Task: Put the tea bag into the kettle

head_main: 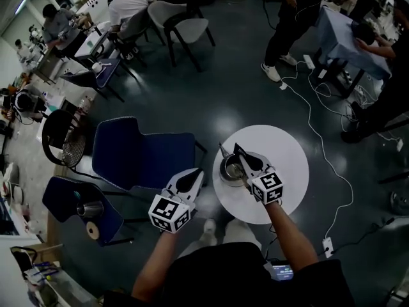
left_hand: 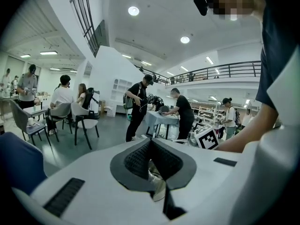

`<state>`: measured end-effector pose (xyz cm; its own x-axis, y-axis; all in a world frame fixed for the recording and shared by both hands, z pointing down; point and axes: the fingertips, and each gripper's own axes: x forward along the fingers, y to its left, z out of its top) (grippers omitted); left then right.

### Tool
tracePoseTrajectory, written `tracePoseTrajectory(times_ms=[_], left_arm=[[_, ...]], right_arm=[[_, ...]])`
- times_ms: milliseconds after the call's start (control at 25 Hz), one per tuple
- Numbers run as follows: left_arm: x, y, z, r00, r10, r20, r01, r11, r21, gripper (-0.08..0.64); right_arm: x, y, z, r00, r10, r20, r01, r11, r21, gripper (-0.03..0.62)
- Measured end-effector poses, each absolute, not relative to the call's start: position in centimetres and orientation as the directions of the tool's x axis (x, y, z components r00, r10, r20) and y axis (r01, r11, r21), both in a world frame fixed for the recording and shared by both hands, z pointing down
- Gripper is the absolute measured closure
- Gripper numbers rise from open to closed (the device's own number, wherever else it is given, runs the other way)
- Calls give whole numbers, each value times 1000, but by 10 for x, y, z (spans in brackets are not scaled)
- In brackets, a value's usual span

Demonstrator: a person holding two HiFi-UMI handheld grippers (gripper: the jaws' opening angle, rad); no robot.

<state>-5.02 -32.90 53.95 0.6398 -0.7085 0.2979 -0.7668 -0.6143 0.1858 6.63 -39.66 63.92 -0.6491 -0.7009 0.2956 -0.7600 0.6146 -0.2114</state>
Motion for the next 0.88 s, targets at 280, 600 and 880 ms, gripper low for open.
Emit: tracePoseTrajectory(times_ms=[280,600,880], left_arm=[[-56,-340,550,614,-723,317,-788,-586,190,544],[-59,-332,559,618,-716,324,-785,-587,199,545],[-62,-329,559,621,-713,325,-782,-588,204,544]], right_arm=[[66,-402,654,-669,-683,294,-743,633,-219,568],[53,-388,665,-682,-655,324,-727,654,-209,569],[51,-374,671,-673,-631,387,-721,676,-151,568]])
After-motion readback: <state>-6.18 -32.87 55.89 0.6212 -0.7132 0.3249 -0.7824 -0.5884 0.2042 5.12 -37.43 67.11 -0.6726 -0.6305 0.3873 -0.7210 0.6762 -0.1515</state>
